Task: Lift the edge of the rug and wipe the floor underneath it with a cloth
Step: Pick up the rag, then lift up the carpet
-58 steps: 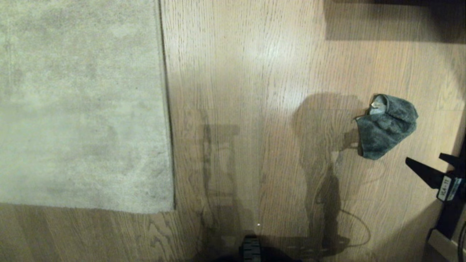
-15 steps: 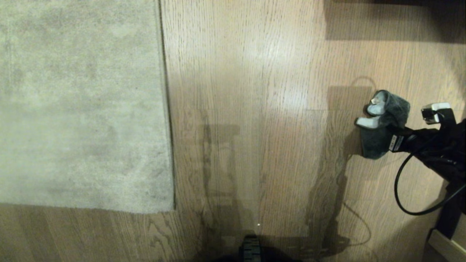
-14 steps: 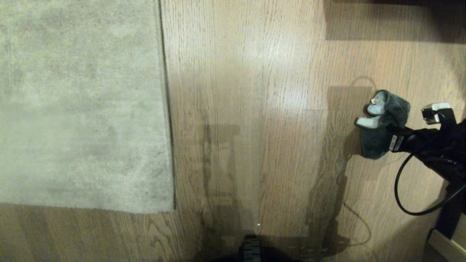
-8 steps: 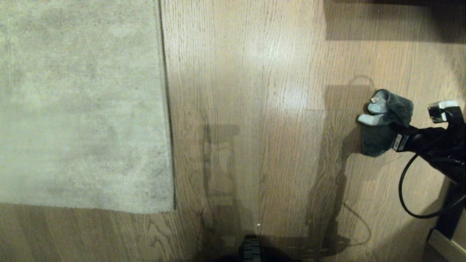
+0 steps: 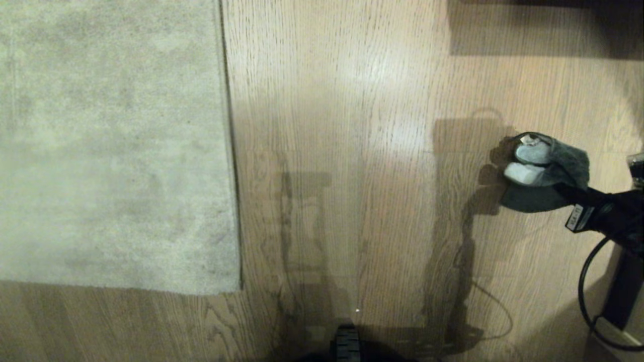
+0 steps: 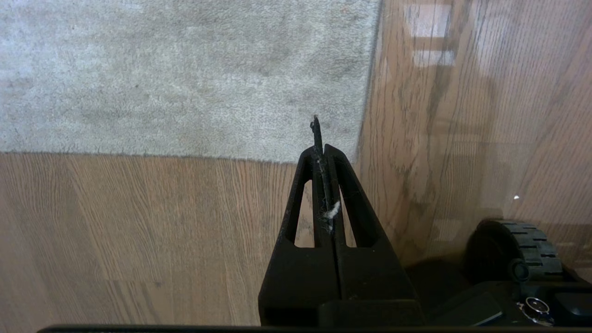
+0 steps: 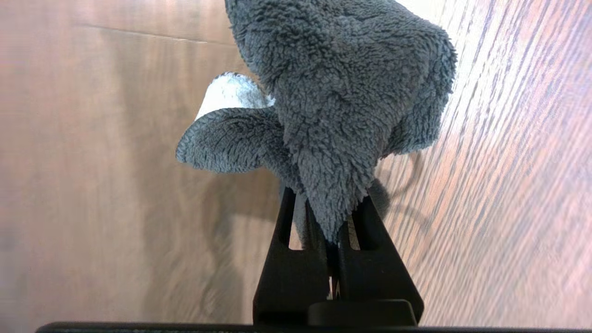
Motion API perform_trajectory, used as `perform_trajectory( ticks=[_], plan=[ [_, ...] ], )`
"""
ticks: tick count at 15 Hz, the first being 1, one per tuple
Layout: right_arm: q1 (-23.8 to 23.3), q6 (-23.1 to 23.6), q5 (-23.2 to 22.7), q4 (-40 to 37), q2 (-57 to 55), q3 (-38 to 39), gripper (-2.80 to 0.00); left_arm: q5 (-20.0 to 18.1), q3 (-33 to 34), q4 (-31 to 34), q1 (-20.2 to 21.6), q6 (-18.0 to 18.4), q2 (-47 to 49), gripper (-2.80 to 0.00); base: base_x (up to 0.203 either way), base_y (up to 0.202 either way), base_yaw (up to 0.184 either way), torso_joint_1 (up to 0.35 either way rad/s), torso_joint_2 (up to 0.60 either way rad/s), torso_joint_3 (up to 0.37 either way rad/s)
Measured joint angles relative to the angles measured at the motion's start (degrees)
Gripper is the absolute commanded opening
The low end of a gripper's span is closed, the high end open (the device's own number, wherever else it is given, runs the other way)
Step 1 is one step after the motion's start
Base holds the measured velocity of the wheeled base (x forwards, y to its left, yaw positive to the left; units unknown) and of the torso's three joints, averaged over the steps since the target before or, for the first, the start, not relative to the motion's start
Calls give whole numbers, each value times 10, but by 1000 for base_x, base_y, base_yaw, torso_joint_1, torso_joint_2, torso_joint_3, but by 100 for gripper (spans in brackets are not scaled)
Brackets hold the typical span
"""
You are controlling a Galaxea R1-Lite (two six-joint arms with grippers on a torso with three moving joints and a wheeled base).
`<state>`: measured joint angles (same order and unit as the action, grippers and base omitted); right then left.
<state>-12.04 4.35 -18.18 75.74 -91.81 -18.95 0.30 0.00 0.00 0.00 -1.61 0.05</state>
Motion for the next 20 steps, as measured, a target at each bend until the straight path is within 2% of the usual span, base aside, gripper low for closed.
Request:
perform_trajectory(
  ticks=[6,10,15,20],
  plan=[
    [0,0,-22,0,103,89,-280,0,0,0,0,0,0,-280,0,0,0,0,0,0],
    [0,0,-30,-16,170,118,-280,0,0,0,0,0,0,-280,0,0,0,0,0,0],
    [0,0,-30,-91,266,148,-280,0,0,0,0,0,0,-280,0,0,0,0,0,0],
    [12,12,-13,-246,404,163,-280,0,0,0,0,0,0,-280,0,0,0,0,0,0]
  ],
)
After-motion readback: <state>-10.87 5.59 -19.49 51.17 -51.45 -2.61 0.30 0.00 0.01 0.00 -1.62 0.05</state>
